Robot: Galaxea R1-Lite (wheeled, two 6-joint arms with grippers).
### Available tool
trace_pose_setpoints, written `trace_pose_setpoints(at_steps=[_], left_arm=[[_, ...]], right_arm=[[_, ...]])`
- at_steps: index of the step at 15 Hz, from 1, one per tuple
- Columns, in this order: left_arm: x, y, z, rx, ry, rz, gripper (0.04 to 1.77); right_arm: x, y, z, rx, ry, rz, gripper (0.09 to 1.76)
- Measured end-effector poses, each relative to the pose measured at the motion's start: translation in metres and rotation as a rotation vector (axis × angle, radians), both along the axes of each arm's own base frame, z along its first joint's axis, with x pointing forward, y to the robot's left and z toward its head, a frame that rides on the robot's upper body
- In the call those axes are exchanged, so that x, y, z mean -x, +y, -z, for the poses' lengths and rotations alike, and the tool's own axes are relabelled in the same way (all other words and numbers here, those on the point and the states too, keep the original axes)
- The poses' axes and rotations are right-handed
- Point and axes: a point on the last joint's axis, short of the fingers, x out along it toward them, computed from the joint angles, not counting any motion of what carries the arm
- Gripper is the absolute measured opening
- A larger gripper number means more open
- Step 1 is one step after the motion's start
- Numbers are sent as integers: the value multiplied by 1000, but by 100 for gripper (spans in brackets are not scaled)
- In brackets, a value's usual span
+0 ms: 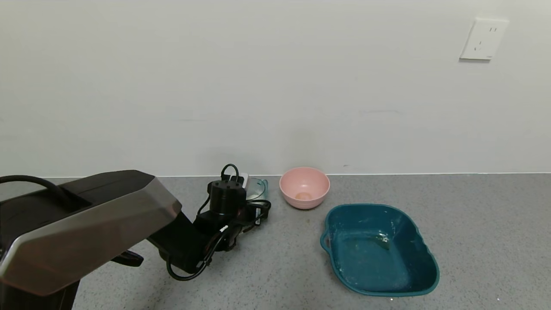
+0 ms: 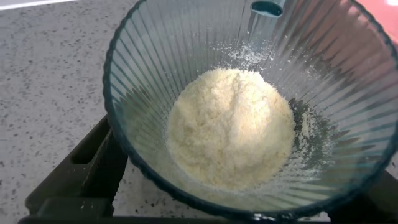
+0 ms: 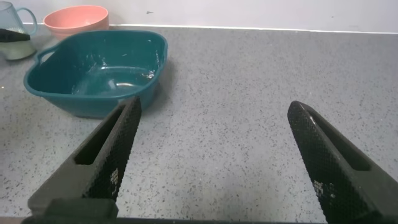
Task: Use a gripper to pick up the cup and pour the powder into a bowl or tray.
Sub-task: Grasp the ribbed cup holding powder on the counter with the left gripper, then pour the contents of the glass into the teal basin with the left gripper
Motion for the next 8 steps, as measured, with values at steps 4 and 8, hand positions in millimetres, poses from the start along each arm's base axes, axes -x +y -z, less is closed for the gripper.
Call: trace_pose_setpoints(at_steps=[4, 8], left_arm=[[-1, 1, 0, -3, -1, -15, 132], [-1, 1, 1, -4, -3, -26, 131]], right_arm=[[0, 0, 0, 1, 0, 0, 171], [0, 0, 0, 1, 1, 0, 171]])
